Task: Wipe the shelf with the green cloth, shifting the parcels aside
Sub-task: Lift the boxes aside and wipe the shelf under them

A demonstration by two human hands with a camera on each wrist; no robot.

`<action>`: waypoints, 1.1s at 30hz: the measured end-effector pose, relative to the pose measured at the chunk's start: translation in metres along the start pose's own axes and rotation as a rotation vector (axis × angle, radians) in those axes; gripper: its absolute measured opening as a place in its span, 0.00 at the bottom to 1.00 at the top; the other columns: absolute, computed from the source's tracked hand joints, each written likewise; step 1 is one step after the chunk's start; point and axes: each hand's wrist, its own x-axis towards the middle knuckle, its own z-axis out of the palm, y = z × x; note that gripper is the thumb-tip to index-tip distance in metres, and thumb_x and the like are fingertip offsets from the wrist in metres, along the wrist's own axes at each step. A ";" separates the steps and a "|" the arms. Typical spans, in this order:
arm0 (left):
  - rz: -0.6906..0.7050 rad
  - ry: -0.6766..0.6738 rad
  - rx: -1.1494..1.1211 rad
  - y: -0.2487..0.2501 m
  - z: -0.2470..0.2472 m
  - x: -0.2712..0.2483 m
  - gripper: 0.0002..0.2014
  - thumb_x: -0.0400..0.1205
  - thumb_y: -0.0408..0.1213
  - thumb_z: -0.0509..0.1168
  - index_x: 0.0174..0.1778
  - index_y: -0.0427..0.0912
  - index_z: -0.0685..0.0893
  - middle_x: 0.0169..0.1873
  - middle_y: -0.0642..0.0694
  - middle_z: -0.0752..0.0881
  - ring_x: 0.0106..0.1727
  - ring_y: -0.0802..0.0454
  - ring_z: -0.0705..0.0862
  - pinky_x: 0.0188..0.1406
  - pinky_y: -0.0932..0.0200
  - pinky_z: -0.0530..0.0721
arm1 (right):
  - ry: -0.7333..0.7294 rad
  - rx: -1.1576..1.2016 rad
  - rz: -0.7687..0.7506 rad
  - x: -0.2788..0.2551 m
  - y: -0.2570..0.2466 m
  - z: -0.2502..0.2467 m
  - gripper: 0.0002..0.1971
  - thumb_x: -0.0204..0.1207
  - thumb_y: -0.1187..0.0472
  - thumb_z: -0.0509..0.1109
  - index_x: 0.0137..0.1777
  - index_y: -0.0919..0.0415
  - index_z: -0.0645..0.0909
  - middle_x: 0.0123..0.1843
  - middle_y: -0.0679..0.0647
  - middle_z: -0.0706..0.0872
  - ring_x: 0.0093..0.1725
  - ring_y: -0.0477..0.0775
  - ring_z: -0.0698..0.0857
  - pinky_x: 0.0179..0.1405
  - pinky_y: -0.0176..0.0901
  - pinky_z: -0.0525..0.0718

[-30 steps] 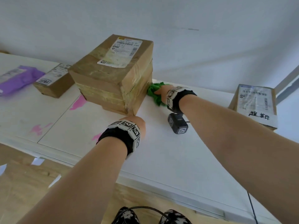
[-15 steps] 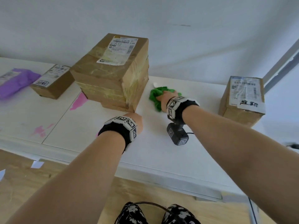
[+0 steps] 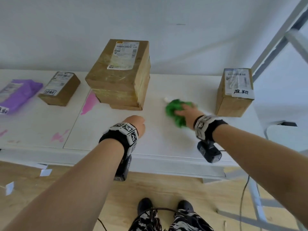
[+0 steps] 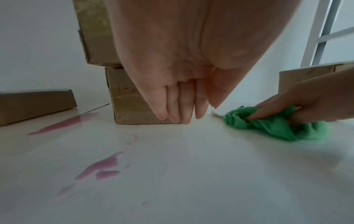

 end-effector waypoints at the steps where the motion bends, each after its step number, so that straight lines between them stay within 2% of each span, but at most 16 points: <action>1: 0.016 0.017 -0.011 -0.004 0.000 -0.003 0.22 0.88 0.34 0.49 0.79 0.37 0.68 0.79 0.39 0.68 0.80 0.42 0.67 0.78 0.54 0.65 | 0.030 -0.009 0.116 0.004 0.009 -0.008 0.29 0.81 0.65 0.59 0.81 0.45 0.62 0.84 0.58 0.56 0.82 0.72 0.54 0.81 0.65 0.59; 3: 0.031 0.060 -0.048 -0.013 0.000 -0.008 0.21 0.88 0.35 0.49 0.78 0.37 0.70 0.79 0.40 0.69 0.79 0.43 0.68 0.78 0.55 0.65 | 0.008 -0.018 0.274 0.010 0.012 -0.018 0.30 0.81 0.62 0.62 0.81 0.47 0.60 0.83 0.60 0.55 0.82 0.77 0.50 0.80 0.69 0.57; 5: 0.012 0.089 -0.108 -0.020 0.000 -0.012 0.21 0.88 0.35 0.50 0.77 0.35 0.72 0.78 0.39 0.71 0.78 0.43 0.70 0.76 0.56 0.67 | 0.003 0.001 0.287 0.014 -0.010 -0.013 0.30 0.79 0.61 0.63 0.80 0.47 0.62 0.83 0.59 0.55 0.81 0.78 0.45 0.80 0.71 0.55; 8: -0.072 0.111 -0.205 -0.031 -0.004 -0.016 0.24 0.87 0.40 0.53 0.79 0.34 0.66 0.78 0.37 0.70 0.77 0.41 0.71 0.74 0.54 0.69 | 0.041 -0.021 0.088 0.015 -0.055 0.008 0.30 0.78 0.62 0.63 0.80 0.45 0.63 0.84 0.58 0.55 0.83 0.75 0.45 0.82 0.70 0.51; 11: -0.162 0.170 -0.290 -0.041 -0.010 -0.022 0.34 0.83 0.48 0.60 0.81 0.34 0.58 0.77 0.34 0.68 0.74 0.37 0.73 0.71 0.50 0.74 | 0.050 -0.170 -0.169 0.000 -0.099 0.030 0.32 0.78 0.63 0.61 0.82 0.47 0.60 0.85 0.60 0.54 0.85 0.62 0.48 0.84 0.64 0.39; 13: -0.187 0.228 -0.403 -0.046 -0.016 -0.029 0.43 0.79 0.52 0.67 0.83 0.36 0.53 0.77 0.35 0.67 0.75 0.37 0.72 0.62 0.54 0.77 | 0.022 -0.206 -0.250 -0.010 -0.110 0.040 0.32 0.79 0.64 0.60 0.82 0.46 0.59 0.86 0.57 0.51 0.86 0.63 0.44 0.84 0.60 0.37; 15: -0.197 0.269 -0.542 -0.050 -0.024 -0.037 0.51 0.75 0.53 0.71 0.84 0.39 0.45 0.80 0.37 0.62 0.78 0.40 0.68 0.54 0.61 0.74 | -0.002 -0.159 -0.276 -0.014 -0.101 0.039 0.32 0.79 0.66 0.60 0.81 0.43 0.61 0.86 0.54 0.50 0.86 0.63 0.42 0.85 0.55 0.38; 16: -0.196 0.290 -0.584 -0.052 -0.029 -0.041 0.55 0.74 0.53 0.72 0.84 0.40 0.41 0.81 0.38 0.59 0.80 0.41 0.66 0.57 0.61 0.74 | -0.017 -0.127 -0.264 -0.015 -0.093 0.034 0.32 0.79 0.67 0.60 0.80 0.43 0.63 0.86 0.53 0.51 0.86 0.63 0.43 0.85 0.54 0.39; 18: -0.182 0.364 -0.616 -0.059 -0.036 -0.043 0.59 0.70 0.53 0.75 0.84 0.41 0.38 0.82 0.39 0.56 0.82 0.43 0.62 0.72 0.55 0.70 | -0.019 -0.087 -0.145 -0.012 -0.073 0.022 0.30 0.80 0.67 0.61 0.80 0.43 0.64 0.86 0.54 0.52 0.85 0.65 0.46 0.85 0.55 0.45; 20: -0.141 0.424 -0.647 -0.066 -0.046 -0.044 0.61 0.68 0.52 0.78 0.84 0.42 0.39 0.83 0.39 0.55 0.83 0.44 0.60 0.79 0.52 0.63 | -0.020 -0.015 0.079 -0.006 -0.061 0.009 0.29 0.80 0.64 0.60 0.80 0.44 0.64 0.86 0.56 0.52 0.84 0.69 0.46 0.84 0.61 0.51; 22: -0.105 0.453 -0.674 -0.073 -0.052 -0.041 0.62 0.66 0.51 0.79 0.84 0.43 0.41 0.82 0.40 0.56 0.83 0.45 0.61 0.80 0.52 0.62 | -0.046 -0.044 0.184 0.000 -0.071 0.000 0.28 0.79 0.60 0.60 0.79 0.46 0.64 0.83 0.59 0.57 0.83 0.71 0.49 0.83 0.65 0.50; 24: -0.057 0.491 -0.691 -0.077 -0.057 -0.039 0.63 0.64 0.51 0.81 0.84 0.45 0.43 0.82 0.41 0.58 0.82 0.46 0.62 0.82 0.50 0.63 | -0.058 -0.120 0.150 0.004 -0.100 0.000 0.28 0.78 0.60 0.62 0.79 0.48 0.65 0.79 0.59 0.63 0.82 0.67 0.56 0.82 0.68 0.48; 27: 0.005 0.510 -0.767 -0.079 -0.062 -0.039 0.64 0.57 0.56 0.81 0.83 0.50 0.47 0.81 0.44 0.60 0.82 0.48 0.63 0.82 0.48 0.64 | -0.005 -0.243 -0.074 -0.001 -0.145 0.015 0.28 0.77 0.60 0.63 0.78 0.50 0.66 0.78 0.57 0.67 0.80 0.61 0.62 0.82 0.66 0.50; 29: 0.029 0.499 -0.799 -0.080 -0.065 -0.038 0.63 0.52 0.64 0.79 0.81 0.53 0.53 0.78 0.46 0.66 0.78 0.49 0.69 0.78 0.47 0.70 | 0.023 -0.240 -0.153 -0.010 -0.158 0.023 0.28 0.78 0.62 0.61 0.79 0.50 0.66 0.79 0.57 0.65 0.81 0.63 0.59 0.83 0.64 0.45; 31: 0.018 0.485 -0.790 -0.079 -0.069 -0.038 0.59 0.55 0.67 0.75 0.80 0.51 0.55 0.75 0.48 0.71 0.75 0.49 0.73 0.76 0.47 0.72 | -0.005 -0.174 -0.166 -0.019 -0.157 0.021 0.28 0.79 0.65 0.58 0.80 0.50 0.65 0.82 0.58 0.61 0.83 0.64 0.55 0.84 0.59 0.41; 33: -0.005 0.512 -0.814 -0.078 -0.075 -0.040 0.58 0.58 0.72 0.69 0.80 0.49 0.57 0.75 0.48 0.73 0.74 0.48 0.75 0.76 0.46 0.73 | -0.033 0.022 -0.157 -0.027 -0.151 0.013 0.29 0.79 0.68 0.56 0.80 0.47 0.65 0.85 0.55 0.56 0.85 0.62 0.51 0.84 0.54 0.43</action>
